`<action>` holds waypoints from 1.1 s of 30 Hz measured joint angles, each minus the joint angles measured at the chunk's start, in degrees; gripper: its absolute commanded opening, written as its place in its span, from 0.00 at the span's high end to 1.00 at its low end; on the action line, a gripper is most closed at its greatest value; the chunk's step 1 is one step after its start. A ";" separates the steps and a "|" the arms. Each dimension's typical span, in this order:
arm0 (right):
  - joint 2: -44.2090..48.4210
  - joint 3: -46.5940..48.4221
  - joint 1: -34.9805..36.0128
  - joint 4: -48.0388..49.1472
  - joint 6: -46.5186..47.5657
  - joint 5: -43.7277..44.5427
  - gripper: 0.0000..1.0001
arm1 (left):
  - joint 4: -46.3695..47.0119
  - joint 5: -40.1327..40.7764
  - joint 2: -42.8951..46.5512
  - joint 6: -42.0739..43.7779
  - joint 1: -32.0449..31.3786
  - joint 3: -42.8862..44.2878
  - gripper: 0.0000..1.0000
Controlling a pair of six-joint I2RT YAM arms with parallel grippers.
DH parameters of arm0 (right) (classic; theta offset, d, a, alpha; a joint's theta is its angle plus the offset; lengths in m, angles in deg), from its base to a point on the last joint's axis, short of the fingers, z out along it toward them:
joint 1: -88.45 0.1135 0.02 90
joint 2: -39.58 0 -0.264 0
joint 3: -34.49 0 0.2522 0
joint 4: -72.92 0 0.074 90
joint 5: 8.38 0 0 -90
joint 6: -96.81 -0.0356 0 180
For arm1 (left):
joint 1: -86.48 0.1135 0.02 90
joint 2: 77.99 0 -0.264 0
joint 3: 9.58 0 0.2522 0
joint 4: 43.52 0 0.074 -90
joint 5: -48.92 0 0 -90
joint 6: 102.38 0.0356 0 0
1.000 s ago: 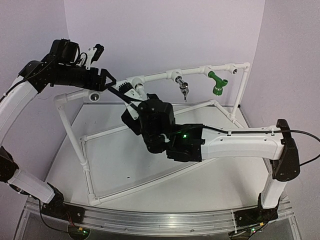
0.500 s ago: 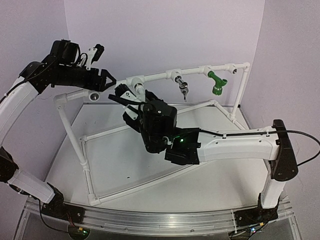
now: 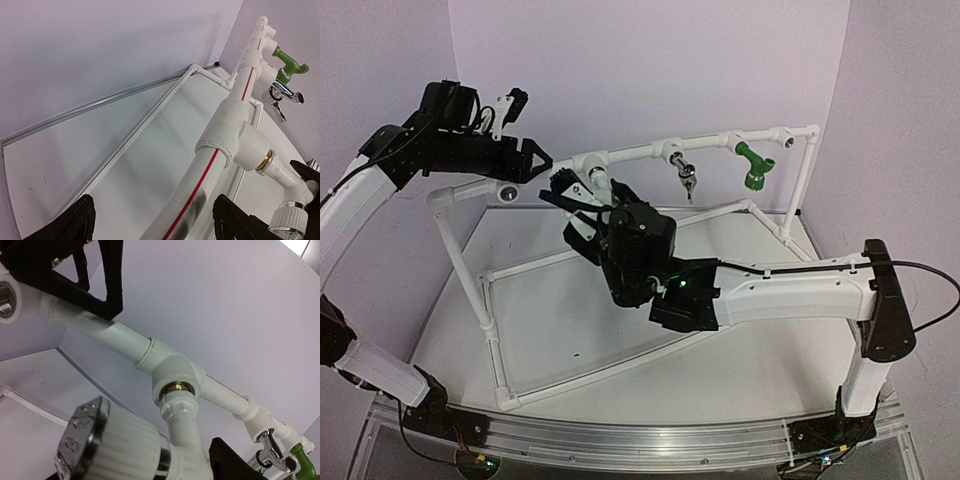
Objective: Install the water faucets
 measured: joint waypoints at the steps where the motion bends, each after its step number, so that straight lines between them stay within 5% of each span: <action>1: 0.00 0.00 0.06 0.12 0.45 -0.29 0.22 | 0.02 0.00 0.00 -0.02 0.00 -0.14 0.19; 20: 0.74 -5.25 -0.28 6.20 31.12 -4.07 0.13 | 0.09 0.12 0.09 0.09 0.26 -1.09 0.19; 33: -0.54 -3.01 -0.37 10.09 40.74 -5.63 0.29 | 0.06 0.09 0.09 0.33 0.24 -1.11 0.19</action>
